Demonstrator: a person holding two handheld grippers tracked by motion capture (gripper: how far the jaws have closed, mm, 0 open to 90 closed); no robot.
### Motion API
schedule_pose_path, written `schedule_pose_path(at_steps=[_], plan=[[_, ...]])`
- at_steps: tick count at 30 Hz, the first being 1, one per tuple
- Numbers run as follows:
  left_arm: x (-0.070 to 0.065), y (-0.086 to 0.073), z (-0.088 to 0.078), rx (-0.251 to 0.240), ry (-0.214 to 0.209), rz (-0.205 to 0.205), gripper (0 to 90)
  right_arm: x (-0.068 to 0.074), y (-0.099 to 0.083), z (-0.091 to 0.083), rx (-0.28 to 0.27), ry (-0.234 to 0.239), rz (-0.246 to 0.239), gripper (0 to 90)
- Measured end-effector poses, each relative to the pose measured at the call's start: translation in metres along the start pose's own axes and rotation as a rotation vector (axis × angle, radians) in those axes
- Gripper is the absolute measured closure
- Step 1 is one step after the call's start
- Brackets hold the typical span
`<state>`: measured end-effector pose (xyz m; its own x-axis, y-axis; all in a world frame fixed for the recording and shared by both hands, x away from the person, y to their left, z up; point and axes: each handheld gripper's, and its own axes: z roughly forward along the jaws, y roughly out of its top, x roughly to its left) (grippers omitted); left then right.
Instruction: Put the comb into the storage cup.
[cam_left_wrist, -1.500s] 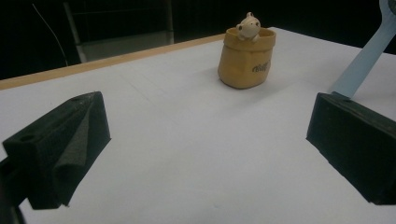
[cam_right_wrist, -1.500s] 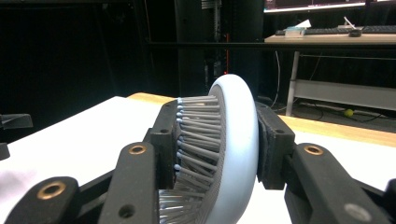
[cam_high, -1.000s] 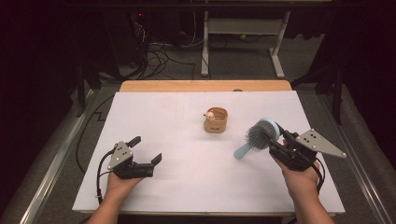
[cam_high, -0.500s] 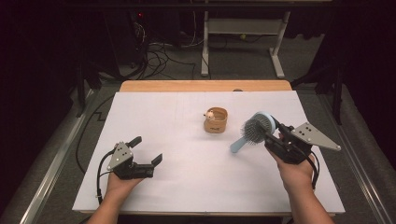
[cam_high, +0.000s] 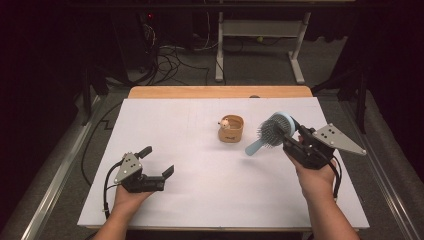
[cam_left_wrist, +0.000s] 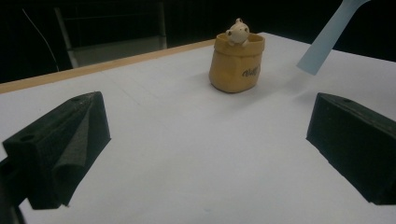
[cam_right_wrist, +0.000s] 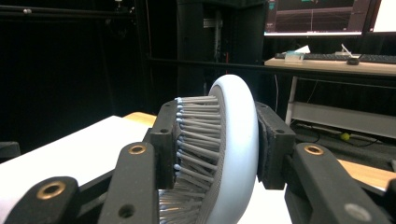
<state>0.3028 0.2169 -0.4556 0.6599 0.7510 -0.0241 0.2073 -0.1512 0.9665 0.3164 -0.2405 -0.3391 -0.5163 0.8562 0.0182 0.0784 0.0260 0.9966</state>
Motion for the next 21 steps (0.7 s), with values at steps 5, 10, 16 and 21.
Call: schedule_pose_path(at_steps=[5, 10, 16, 21], plan=[[0.000, 0.000, 0.000, 0.003, -0.001, 0.009, 0.5, 0.000, 0.005, 0.001, -0.013, 0.001, -0.002, 59.6], [-0.001, 0.000, 0.000, -0.006, -0.008, 0.010, 0.5, 0.000, 0.010, 0.002, -0.023, -0.003, -0.002, 59.6], [-0.001, 0.000, 0.000, -0.004, -0.010, 0.012, 0.4, 0.000, 0.018, 0.003, -0.039, -0.008, -0.003, 59.6], [-0.001, 0.000, 0.000, 0.000, -0.003, 0.021, 0.5, 0.001, 0.025, 0.006, -0.052, -0.009, -0.008, 59.6]])
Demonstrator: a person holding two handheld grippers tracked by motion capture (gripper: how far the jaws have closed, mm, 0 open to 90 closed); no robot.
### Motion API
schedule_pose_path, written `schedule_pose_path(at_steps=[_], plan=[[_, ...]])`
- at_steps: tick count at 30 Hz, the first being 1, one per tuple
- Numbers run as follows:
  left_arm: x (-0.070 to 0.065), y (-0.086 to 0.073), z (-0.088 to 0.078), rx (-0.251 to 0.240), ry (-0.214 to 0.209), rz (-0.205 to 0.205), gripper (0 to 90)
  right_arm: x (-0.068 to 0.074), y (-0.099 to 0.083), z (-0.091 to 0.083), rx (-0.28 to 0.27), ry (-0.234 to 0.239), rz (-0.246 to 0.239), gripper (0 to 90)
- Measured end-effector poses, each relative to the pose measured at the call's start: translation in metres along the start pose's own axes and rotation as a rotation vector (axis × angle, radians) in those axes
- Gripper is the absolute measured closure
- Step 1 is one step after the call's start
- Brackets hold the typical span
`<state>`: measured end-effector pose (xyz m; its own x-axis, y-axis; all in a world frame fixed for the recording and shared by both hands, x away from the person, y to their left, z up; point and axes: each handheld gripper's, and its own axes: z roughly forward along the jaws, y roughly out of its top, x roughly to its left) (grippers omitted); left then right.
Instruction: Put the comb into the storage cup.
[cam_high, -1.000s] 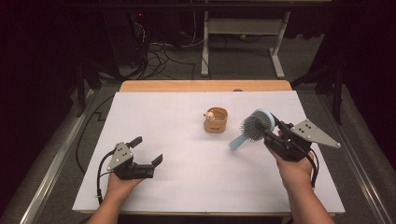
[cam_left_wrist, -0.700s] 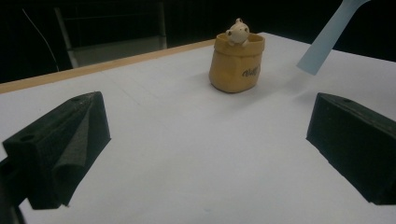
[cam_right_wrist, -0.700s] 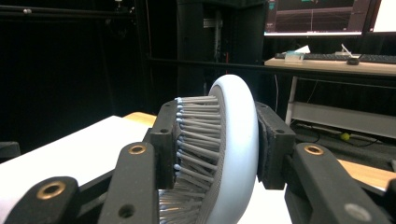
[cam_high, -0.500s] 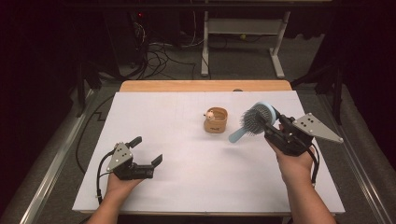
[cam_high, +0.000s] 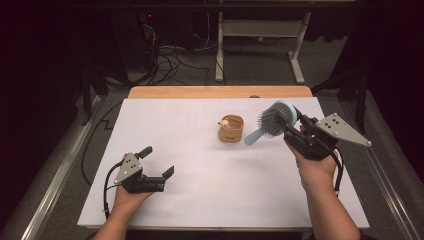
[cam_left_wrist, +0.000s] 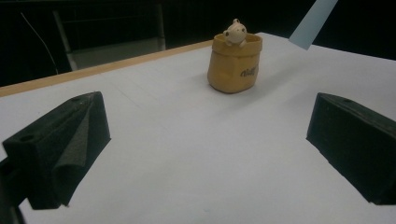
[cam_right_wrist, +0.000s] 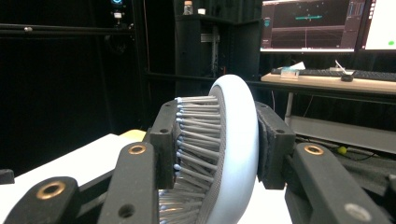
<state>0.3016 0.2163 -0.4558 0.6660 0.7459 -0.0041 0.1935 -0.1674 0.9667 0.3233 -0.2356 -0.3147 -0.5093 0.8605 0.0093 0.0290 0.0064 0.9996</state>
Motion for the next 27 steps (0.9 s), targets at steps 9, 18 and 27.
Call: schedule_pose_path(at_steps=[9, 18, 27], plan=[[0.001, 0.000, 0.000, 0.004, 0.001, -0.004, 0.4, 0.002, 0.009, 0.012, -0.009, 0.001, 0.000, 59.6], [0.001, -0.001, 0.000, 0.011, 0.002, -0.007, 0.5, 0.003, 0.015, 0.028, -0.011, -0.001, 0.005, 59.6], [0.001, 0.000, 0.000, 0.003, -0.005, -0.003, 0.5, 0.004, 0.016, 0.045, -0.008, -0.007, 0.000, 59.6]])
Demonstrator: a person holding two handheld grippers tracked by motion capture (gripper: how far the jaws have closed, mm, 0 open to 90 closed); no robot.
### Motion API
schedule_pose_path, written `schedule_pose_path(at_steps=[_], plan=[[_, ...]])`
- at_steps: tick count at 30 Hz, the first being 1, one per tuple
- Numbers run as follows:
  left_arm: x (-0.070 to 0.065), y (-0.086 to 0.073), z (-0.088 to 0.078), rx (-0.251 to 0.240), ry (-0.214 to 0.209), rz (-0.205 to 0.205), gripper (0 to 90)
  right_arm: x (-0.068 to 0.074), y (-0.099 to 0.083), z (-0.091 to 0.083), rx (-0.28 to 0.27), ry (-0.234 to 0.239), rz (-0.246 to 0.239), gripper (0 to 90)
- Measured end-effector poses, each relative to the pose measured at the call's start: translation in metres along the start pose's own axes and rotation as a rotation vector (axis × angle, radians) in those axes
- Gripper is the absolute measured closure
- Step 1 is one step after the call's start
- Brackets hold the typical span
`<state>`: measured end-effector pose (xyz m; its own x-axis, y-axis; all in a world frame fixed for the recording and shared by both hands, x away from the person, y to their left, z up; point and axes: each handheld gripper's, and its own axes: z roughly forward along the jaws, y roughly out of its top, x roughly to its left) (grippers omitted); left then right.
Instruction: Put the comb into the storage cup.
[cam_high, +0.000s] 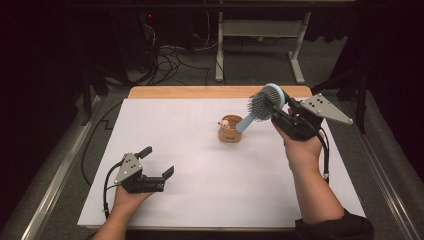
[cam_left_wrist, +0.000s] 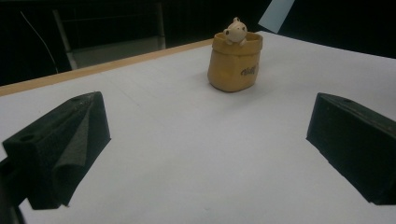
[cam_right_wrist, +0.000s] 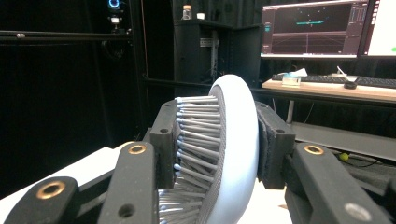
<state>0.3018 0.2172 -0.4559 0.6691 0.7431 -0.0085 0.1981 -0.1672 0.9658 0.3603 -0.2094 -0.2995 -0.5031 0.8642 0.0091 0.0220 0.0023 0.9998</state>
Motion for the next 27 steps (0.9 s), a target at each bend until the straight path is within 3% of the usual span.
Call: schedule_pose_path(at_steps=[27], plan=[[0.000, 0.000, -0.001, -0.001, -0.010, 0.001, 0.5, -0.003, -0.004, 0.039, 0.028, -0.031, 0.004, 59.5]])
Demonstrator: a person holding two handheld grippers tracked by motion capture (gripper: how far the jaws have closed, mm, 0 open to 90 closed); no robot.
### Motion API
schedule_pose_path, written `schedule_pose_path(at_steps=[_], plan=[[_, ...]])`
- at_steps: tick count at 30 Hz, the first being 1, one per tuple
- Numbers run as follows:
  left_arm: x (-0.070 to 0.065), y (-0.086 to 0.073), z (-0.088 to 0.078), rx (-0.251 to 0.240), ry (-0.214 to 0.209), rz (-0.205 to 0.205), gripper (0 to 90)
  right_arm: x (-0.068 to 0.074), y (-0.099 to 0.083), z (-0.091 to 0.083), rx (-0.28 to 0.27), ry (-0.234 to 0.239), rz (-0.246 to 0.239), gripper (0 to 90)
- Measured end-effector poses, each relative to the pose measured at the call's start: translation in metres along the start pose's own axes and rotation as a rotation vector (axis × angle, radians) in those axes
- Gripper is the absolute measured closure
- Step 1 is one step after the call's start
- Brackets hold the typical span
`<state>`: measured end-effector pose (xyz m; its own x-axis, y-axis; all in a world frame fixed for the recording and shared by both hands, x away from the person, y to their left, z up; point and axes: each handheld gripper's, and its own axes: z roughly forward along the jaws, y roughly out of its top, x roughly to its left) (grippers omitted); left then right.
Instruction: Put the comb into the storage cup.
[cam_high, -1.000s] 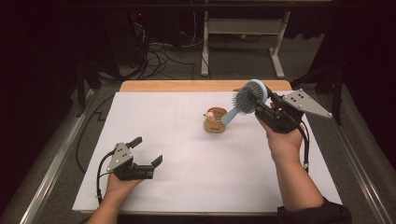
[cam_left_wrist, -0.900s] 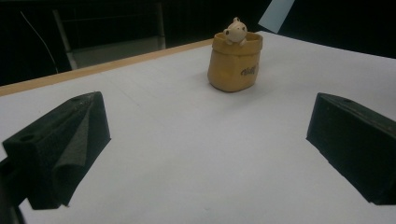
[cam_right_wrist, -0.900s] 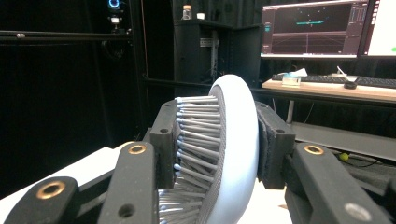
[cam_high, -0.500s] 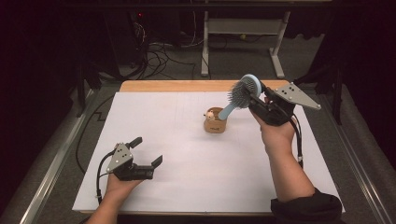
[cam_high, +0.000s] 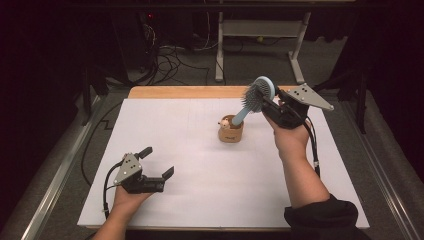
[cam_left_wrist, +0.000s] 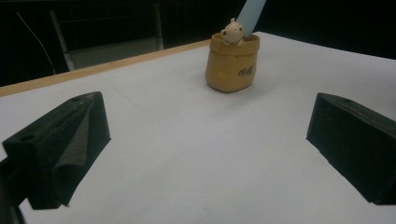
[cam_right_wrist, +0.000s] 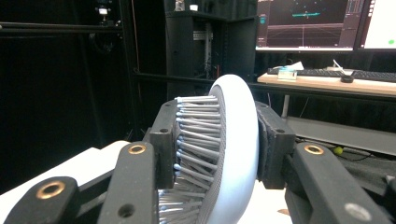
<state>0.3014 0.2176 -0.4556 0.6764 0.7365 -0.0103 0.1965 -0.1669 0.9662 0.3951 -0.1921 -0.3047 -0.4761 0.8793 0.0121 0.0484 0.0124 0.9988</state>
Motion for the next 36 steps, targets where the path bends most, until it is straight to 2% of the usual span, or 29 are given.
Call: schedule_pose_path(at_steps=[10, 36], plan=[[0.000, 0.000, 0.000, -0.002, -0.003, -0.002, 0.4, -0.001, -0.002, 0.010, 0.014, -0.005, 0.009, 59.5], [0.000, 0.000, 0.000, -0.005, -0.004, -0.007, 0.5, 0.006, -0.020, 0.031, 0.063, 0.000, 0.014, 59.4]])
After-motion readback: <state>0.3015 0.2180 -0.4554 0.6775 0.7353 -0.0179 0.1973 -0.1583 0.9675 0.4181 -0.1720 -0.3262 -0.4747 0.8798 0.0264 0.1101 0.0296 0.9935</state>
